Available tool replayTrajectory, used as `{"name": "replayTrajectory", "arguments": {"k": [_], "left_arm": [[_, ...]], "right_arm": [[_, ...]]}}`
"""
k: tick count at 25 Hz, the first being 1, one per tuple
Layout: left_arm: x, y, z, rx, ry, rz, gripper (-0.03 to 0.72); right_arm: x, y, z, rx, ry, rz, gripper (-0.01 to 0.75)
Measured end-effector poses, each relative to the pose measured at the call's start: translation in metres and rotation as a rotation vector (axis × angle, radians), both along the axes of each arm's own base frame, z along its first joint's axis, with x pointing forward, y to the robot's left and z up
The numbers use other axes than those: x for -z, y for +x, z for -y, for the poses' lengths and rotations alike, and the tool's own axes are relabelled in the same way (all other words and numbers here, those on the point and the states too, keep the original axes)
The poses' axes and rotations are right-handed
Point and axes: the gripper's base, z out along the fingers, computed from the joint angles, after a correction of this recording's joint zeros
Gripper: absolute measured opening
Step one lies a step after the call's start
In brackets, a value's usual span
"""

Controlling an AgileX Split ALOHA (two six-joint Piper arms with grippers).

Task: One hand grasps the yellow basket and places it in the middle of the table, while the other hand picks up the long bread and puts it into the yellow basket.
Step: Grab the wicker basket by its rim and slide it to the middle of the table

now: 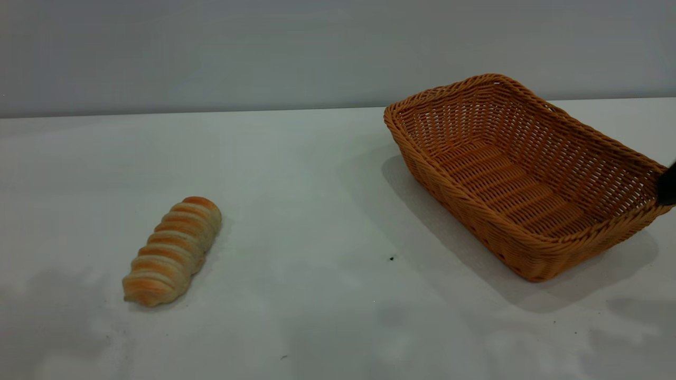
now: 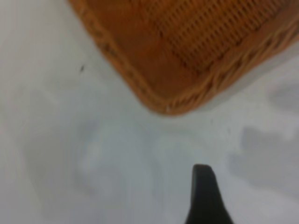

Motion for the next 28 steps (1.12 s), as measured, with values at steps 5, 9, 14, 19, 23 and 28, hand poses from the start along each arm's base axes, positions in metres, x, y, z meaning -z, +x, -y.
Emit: {"name": "replayTrajectory", "arguments": {"k": [5, 9, 14, 19, 23, 28], "left_arm": [[0.001, 0.066, 0.001, 0.002, -0.025, -0.014, 0.362], [0.018, 0.105, 0.004, 0.000, -0.082, -0.079, 0.447], [0.031, 0.129, 0.014, 0.019, -0.107, -0.107, 0.465], [0.038, 0.143, 0.033, 0.064, -0.103, -0.094, 0.465], [0.043, 0.149, 0.048, 0.104, -0.088, -0.076, 0.466], [0.053, 0.158, 0.056, 0.121, -0.084, -0.088, 0.466]], "right_arm": [[0.004, 0.034, -0.002, 0.093, 0.073, 0.022, 0.550], [0.002, 0.054, -0.004, 0.143, 0.124, 0.030, 0.550], [0.008, 0.060, 0.007, 0.212, 0.130, 0.020, 0.550], [0.013, 0.060, 0.030, 0.291, 0.154, -0.013, 0.550], [0.023, 0.061, 0.034, 0.307, 0.158, -0.052, 0.550], [0.042, 0.062, 0.034, 0.314, 0.153, -0.119, 0.550]]}}
